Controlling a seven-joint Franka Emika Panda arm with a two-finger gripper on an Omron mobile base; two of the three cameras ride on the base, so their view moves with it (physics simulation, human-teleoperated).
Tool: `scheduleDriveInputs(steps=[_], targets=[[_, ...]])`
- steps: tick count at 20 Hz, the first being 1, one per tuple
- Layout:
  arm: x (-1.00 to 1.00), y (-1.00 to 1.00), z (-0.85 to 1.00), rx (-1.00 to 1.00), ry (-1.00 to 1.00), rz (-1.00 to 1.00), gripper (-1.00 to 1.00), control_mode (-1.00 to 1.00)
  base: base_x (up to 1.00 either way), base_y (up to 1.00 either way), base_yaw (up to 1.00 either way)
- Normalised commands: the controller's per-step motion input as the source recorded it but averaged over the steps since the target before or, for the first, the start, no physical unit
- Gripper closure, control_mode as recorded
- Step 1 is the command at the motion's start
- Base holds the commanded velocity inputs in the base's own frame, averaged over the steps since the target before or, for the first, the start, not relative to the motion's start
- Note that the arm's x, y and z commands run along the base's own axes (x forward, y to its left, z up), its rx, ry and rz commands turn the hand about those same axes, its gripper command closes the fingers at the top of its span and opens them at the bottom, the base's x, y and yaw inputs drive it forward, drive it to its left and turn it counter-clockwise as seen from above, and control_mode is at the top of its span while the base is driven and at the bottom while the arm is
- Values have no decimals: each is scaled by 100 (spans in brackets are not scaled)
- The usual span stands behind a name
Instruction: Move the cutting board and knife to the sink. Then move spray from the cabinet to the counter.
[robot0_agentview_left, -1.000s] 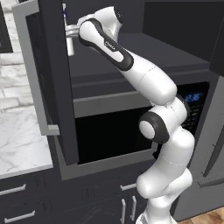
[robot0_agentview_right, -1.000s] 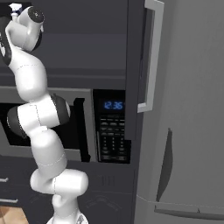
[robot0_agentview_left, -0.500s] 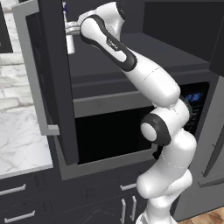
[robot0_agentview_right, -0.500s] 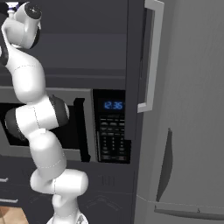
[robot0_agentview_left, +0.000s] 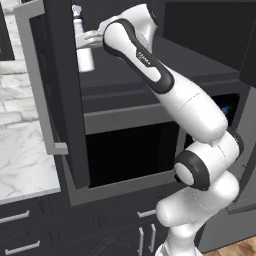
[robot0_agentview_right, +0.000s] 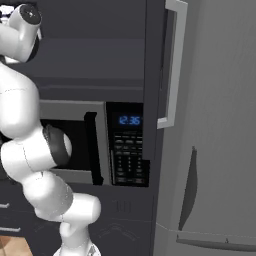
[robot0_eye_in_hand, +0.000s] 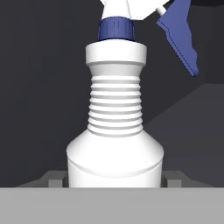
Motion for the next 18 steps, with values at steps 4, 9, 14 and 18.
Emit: scheduleDriveInputs(steps=[4,9,14,18], targets=[[-87,-5,0,0,-2,0,100,-100,0,0,0],[-100,-18,0,0,0,-3,100,-100,0,0,0],[-100,-40,-3,0,0,-6,100,-100,0,0,0],[-100,-72,-31,0,0,-5,100,-100,0,0,0]])
